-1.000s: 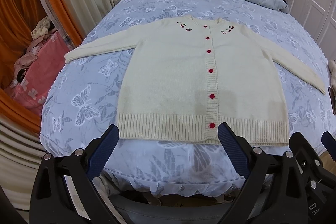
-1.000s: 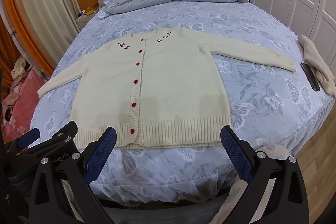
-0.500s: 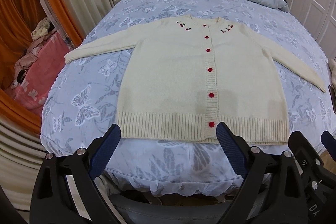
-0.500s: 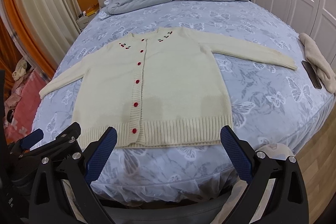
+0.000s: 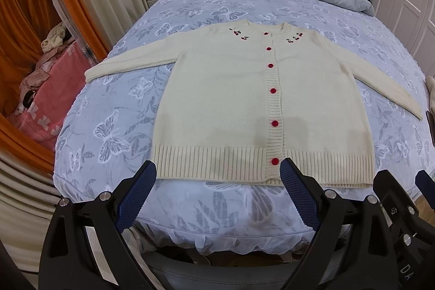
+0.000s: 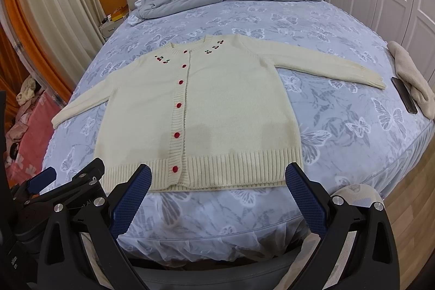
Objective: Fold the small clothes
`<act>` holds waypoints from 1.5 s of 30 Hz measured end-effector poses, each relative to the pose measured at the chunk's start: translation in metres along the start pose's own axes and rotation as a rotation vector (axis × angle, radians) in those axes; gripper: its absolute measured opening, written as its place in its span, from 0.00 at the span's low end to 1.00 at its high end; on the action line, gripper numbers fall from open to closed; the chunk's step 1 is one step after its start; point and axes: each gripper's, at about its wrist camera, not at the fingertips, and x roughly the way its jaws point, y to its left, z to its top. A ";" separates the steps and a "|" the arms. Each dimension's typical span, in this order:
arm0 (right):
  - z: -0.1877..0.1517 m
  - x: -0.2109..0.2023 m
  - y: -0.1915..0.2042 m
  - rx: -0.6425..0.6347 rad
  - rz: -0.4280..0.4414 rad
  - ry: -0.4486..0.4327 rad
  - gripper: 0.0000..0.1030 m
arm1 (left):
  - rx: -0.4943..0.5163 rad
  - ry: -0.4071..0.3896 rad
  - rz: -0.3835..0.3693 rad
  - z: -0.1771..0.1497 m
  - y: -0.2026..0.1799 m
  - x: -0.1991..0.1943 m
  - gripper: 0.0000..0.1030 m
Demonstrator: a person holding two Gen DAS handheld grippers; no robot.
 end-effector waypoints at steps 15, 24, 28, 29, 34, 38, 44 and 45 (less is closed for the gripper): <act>0.000 0.000 0.000 0.001 0.002 0.000 0.95 | -0.001 -0.002 -0.001 0.001 0.001 -0.001 0.87; 0.000 0.001 0.000 0.002 0.002 0.001 0.95 | -0.002 -0.001 -0.001 0.001 0.001 -0.002 0.87; 0.000 0.001 0.000 0.002 0.001 0.001 0.95 | -0.001 -0.001 -0.001 0.001 0.001 -0.001 0.87; -0.001 0.001 -0.001 0.002 0.002 0.002 0.95 | -0.002 -0.002 -0.001 0.001 0.001 -0.001 0.87; -0.003 0.004 0.000 0.008 0.001 0.009 0.95 | 0.000 0.003 0.003 0.001 0.003 0.001 0.87; -0.005 0.010 -0.003 0.015 0.014 0.018 0.95 | -0.006 0.018 -0.010 0.000 0.004 0.007 0.89; 0.018 0.043 -0.070 0.142 0.134 0.032 0.94 | -0.142 0.028 -0.122 0.010 0.030 0.028 0.95; 0.023 0.050 -0.089 0.180 0.131 0.027 0.94 | -0.165 0.026 -0.128 0.013 0.036 0.033 0.95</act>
